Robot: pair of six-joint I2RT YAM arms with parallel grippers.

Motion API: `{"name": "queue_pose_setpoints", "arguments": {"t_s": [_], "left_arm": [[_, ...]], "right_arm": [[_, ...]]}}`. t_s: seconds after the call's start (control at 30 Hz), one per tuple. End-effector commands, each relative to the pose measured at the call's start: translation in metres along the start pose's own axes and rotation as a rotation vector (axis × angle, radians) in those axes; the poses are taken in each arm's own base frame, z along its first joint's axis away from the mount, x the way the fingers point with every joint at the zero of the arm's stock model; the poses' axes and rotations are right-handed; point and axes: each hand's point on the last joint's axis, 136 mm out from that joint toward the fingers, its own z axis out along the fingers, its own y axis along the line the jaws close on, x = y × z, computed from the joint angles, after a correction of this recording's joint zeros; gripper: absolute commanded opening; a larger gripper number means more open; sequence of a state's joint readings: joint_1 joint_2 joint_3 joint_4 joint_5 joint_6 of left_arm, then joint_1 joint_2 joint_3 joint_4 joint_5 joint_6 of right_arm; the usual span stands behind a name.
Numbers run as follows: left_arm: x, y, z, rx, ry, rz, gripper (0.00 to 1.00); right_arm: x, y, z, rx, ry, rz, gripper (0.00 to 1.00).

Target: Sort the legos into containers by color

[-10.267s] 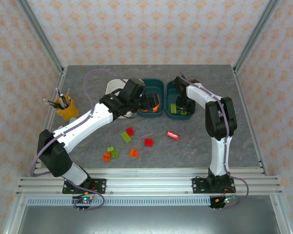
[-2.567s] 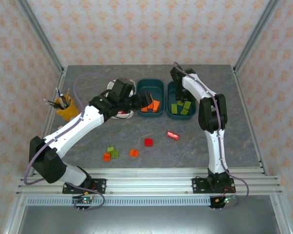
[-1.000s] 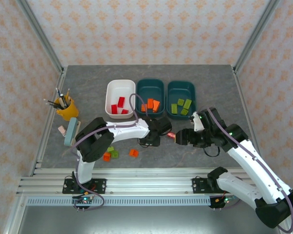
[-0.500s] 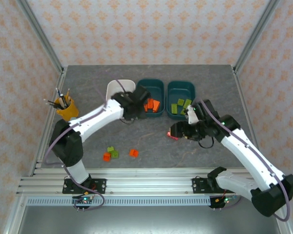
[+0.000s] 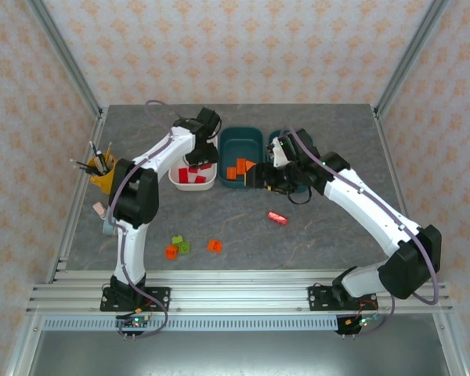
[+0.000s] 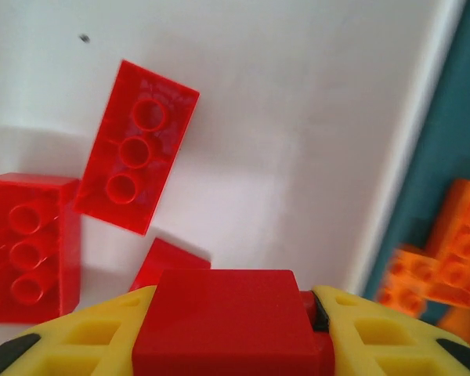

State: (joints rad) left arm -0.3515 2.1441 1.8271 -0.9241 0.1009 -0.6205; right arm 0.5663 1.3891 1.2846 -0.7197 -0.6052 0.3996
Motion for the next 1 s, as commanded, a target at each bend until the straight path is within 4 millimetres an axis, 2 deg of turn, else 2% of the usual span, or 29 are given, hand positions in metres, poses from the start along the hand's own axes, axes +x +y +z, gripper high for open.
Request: {"name": "queue_pose_setpoints", "arguments": {"t_s": [0.0, 0.13, 0.2, 0.33, 0.4, 0.6, 0.73, 0.87, 0.97], "left_arm": [[0.001, -0.001, -0.003, -0.003, 0.035, 0.039, 0.41], [0.008, 0.010, 0.014, -0.039, 0.063, 0.029, 0.44], [0.011, 0.013, 0.017, -0.045, 0.066, 0.024, 0.49], [0.010, 0.015, 0.013, -0.050, 0.053, 0.023, 0.64], [0.007, 0.016, 0.006, -0.049, 0.038, 0.020, 0.68], [-0.003, 0.021, -0.034, -0.037, -0.051, -0.003, 0.75], [-0.005, 0.029, -0.078, -0.001, -0.138, -0.045, 0.81], [0.013, 0.047, -0.124, 0.065, -0.205, -0.100, 0.84], [0.038, 0.067, -0.149, 0.116, -0.238, -0.140, 0.88]], "right_arm": [[-0.014, 0.007, -0.003, -0.002, -0.053, 0.012, 0.71], [-0.012, 0.003, 0.001, 0.006, -0.045, 0.023, 0.71], [-0.010, 0.001, 0.004, 0.014, -0.031, 0.017, 0.71], [-0.004, 0.002, 0.012, 0.032, -0.002, -0.018, 0.71], [0.001, 0.004, 0.016, 0.044, 0.018, -0.047, 0.71], [0.030, 0.017, 0.036, 0.084, 0.108, -0.242, 0.71], [0.074, 0.034, 0.054, 0.078, 0.218, -0.504, 0.71], [0.128, 0.034, 0.079, 0.113, 0.354, -0.789, 0.74], [0.149, 0.029, 0.098, 0.157, 0.425, -0.912, 0.86]]}}
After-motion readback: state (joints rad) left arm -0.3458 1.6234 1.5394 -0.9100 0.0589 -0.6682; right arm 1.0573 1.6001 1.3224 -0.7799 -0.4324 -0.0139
